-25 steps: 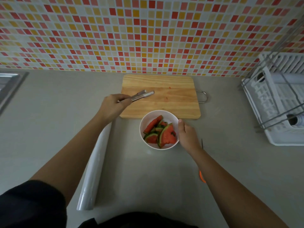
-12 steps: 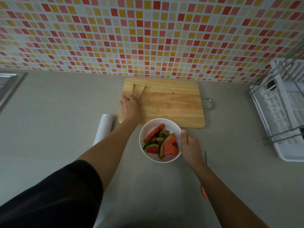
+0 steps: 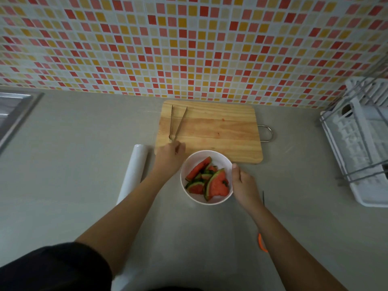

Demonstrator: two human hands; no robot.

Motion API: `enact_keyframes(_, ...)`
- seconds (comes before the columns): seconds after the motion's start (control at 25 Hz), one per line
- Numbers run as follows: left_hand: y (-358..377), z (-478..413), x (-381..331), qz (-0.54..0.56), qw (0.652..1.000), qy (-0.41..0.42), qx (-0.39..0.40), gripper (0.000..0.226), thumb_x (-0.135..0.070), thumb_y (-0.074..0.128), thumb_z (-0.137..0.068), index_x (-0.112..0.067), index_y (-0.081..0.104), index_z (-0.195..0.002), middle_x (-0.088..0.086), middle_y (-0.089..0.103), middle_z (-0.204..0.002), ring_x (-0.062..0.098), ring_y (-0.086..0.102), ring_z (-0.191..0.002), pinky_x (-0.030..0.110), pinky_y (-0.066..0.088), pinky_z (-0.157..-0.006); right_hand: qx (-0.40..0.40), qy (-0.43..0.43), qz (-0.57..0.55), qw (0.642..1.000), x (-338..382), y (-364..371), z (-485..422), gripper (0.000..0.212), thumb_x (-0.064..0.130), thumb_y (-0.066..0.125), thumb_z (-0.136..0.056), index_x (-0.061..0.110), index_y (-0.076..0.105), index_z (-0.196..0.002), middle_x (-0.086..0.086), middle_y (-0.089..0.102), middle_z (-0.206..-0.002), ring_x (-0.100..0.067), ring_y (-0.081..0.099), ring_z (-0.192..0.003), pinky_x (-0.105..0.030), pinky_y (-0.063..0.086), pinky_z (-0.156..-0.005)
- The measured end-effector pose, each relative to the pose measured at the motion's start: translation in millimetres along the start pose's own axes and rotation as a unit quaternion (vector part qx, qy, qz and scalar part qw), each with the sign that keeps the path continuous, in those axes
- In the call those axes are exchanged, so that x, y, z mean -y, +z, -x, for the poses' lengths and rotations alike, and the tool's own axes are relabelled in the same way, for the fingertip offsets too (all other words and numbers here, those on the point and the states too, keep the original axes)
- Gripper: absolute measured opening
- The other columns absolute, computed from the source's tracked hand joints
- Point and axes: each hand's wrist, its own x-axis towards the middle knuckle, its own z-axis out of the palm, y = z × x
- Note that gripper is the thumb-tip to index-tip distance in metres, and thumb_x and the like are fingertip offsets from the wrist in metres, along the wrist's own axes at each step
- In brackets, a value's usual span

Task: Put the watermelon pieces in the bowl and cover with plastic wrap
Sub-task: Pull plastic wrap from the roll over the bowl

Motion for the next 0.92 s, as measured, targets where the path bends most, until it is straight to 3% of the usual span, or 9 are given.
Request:
enact_keyframes(0.12, -6, 46, -1, 0.074, 0.992, -0.053, 0.087, 0.044, -0.035, 0.040, -0.095, -0.003, 0.067, -0.079, 0.012, 0.070, -0.080, 0.025, 0.064, -0.077, 0.039, 0.053, -0.074, -0.012, -0.016, 0.005, 1.000, 3, -1, 9, 0.042, 0.035, 0.027, -0.099, 0.018, 0.051, -0.068, -0.007, 0.060, -0.070, -0.029, 0.058, -0.075, -0.029, 0.033, -0.064)
enact_keyframes(0.28, -16, 81, 4, 0.160, 0.977, -0.108, 0.093, 0.042, -0.030, 0.040, -0.091, -0.001, 0.069, -0.083, 0.020, 0.070, -0.086, 0.034, 0.067, -0.085, 0.049, 0.056, -0.081, -0.022, -0.046, 0.034, 0.998, -2, 6, 39, 0.049, 0.034, 0.028, -0.099, 0.004, 0.065, -0.087, -0.023, 0.068, -0.087, -0.036, 0.062, -0.085, -0.031, 0.036, -0.066)
enact_keyframes(0.4, -17, 102, 15, 0.165, 0.975, -0.116, 0.094, 0.041, -0.031, 0.041, -0.087, -0.001, 0.069, -0.082, 0.020, 0.070, -0.087, 0.035, 0.067, -0.085, 0.051, 0.057, -0.076, -0.022, -0.043, 0.026, 0.998, -12, 8, 60, 0.050, 0.034, 0.028, -0.099, 0.004, 0.065, -0.086, -0.024, 0.068, -0.087, -0.036, 0.063, -0.085, -0.030, 0.034, -0.065)
enact_keyframes(0.52, -14, 113, 19, 0.191, 0.971, -0.111, 0.095, 0.034, -0.031, 0.043, -0.088, -0.011, 0.069, -0.078, 0.011, 0.070, -0.085, 0.028, 0.068, -0.084, 0.049, 0.058, -0.078, -0.025, -0.036, 0.017, 0.999, -15, 8, 69, 0.049, 0.034, 0.029, -0.099, 0.003, 0.064, -0.084, -0.025, 0.067, -0.085, -0.037, 0.062, -0.084, -0.029, 0.031, -0.063)
enact_keyframes(0.64, -28, 110, 30, 0.218, 0.972, -0.088, 0.002, 0.019, -0.025, 0.049, -0.090, -0.024, 0.067, -0.088, 0.002, 0.069, -0.084, 0.025, 0.068, -0.084, 0.046, 0.055, -0.084, -0.030, -0.027, 0.021, 0.999, -16, 6, 69, 0.048, 0.034, 0.029, -0.099, 0.003, 0.063, -0.085, -0.026, 0.067, -0.086, -0.038, 0.061, -0.085, -0.030, 0.030, -0.065)
enact_keyframes(0.72, -56, 98, 57, 0.170, 0.973, -0.093, -0.122, 0.022, -0.019, 0.051, -0.089, -0.018, 0.069, -0.103, 0.005, 0.070, -0.090, 0.027, 0.067, -0.086, 0.043, 0.054, -0.085, -0.028, -0.030, 0.024, 0.999, -15, 6, 68, 0.049, 0.034, 0.029, -0.099, 0.002, 0.064, -0.085, -0.027, 0.066, -0.087, -0.038, 0.061, -0.085, -0.030, 0.032, -0.066)
enact_keyframes(0.8, -90, 87, 100, 0.108, 0.967, -0.153, -0.172, 0.027, -0.012, 0.051, -0.088, -0.010, 0.068, -0.109, 0.012, 0.070, -0.098, 0.029, 0.065, -0.091, 0.040, 0.052, -0.089, -0.026, -0.028, 0.026, 0.999, -13, 7, 69, 0.049, 0.033, 0.029, -0.099, 0.001, 0.063, -0.085, -0.029, 0.066, -0.088, -0.039, 0.061, -0.087, -0.031, 0.034, -0.067)
enact_keyframes(0.84, -100, 86, 117, 0.126, 0.961, -0.200, -0.145, 0.028, -0.011, 0.053, -0.089, -0.006, 0.067, -0.112, 0.014, 0.069, -0.097, 0.029, 0.064, -0.088, 0.038, 0.052, -0.088, -0.025, -0.025, 0.026, 0.999, -13, 6, 69, 0.049, 0.033, 0.029, -0.099, 0.001, 0.063, -0.085, -0.029, 0.066, -0.089, -0.040, 0.060, -0.087, -0.031, 0.034, -0.068)
enact_keyframes(0.92, -99, 96, 131, 0.211, 0.945, -0.251, -0.016, 0.025, -0.015, 0.057, -0.091, -0.001, 0.067, -0.108, 0.013, 0.063, -0.087, 0.023, 0.058, -0.072, 0.031, 0.051, -0.072, -0.020, -0.022, 0.026, 0.999, -11, 5, 69, 0.049, 0.033, 0.028, -0.099, 0.001, 0.063, -0.087, -0.029, 0.065, -0.091, -0.040, 0.060, -0.089, -0.031, 0.034, -0.069)
